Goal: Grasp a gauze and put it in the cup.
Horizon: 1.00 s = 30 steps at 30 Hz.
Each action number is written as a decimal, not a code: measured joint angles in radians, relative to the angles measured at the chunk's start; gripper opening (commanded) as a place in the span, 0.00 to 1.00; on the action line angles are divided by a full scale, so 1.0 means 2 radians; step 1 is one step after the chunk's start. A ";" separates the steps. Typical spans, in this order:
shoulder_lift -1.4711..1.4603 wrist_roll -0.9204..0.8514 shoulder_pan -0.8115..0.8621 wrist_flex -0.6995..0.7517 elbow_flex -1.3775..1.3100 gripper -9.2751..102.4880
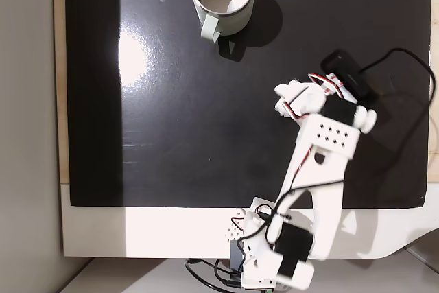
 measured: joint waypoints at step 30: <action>-0.084 0.063 -0.015 -0.027 -0.018 0.08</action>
